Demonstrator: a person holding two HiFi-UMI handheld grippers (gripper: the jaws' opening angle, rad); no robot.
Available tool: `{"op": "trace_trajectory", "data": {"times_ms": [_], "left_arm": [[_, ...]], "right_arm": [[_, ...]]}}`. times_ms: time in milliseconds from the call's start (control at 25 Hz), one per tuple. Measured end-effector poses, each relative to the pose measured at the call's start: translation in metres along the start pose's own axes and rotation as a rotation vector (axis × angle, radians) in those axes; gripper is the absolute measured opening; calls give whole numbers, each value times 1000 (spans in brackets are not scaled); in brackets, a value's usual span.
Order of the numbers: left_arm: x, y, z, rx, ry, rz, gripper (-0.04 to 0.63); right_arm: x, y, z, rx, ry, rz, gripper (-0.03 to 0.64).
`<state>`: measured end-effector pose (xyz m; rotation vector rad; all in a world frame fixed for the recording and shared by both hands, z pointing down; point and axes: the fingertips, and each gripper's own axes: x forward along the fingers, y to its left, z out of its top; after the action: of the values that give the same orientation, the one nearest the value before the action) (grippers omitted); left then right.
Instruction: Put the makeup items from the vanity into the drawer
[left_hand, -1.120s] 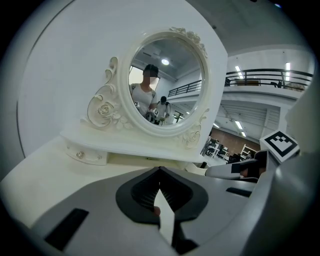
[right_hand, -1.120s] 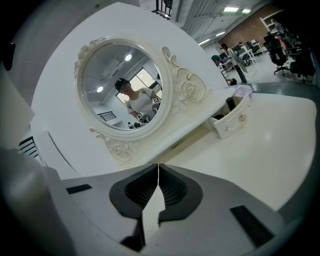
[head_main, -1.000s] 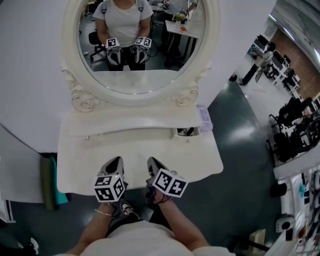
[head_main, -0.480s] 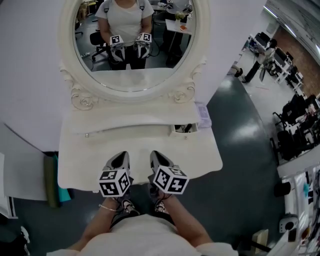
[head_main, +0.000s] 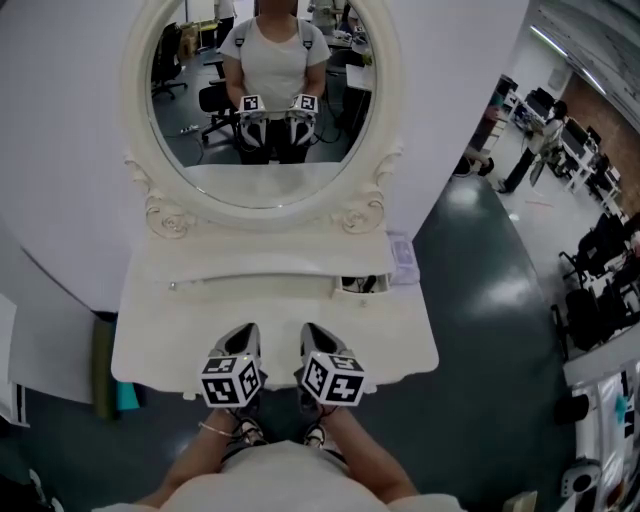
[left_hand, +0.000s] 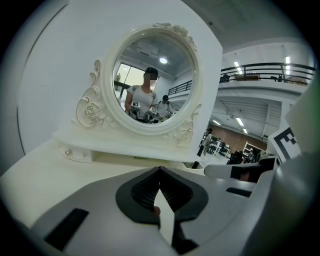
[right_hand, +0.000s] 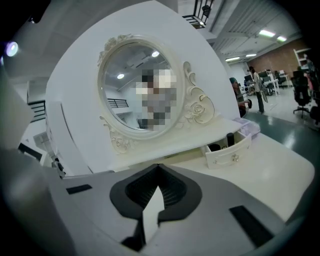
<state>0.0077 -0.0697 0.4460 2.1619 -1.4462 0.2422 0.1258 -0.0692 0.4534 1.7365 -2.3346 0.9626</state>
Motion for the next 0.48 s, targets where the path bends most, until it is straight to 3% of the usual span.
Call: {"op": "trace_trajectory", "data": {"times_ms": [120, 480], "left_arm": [[3, -4, 4, 1, -10, 6, 3], [6, -13, 10, 23, -31, 9, 3]], "right_arm": [[-1, 2, 7, -58, -3, 10, 17], [-5, -7, 20, -105, -32, -21, 17]]}}
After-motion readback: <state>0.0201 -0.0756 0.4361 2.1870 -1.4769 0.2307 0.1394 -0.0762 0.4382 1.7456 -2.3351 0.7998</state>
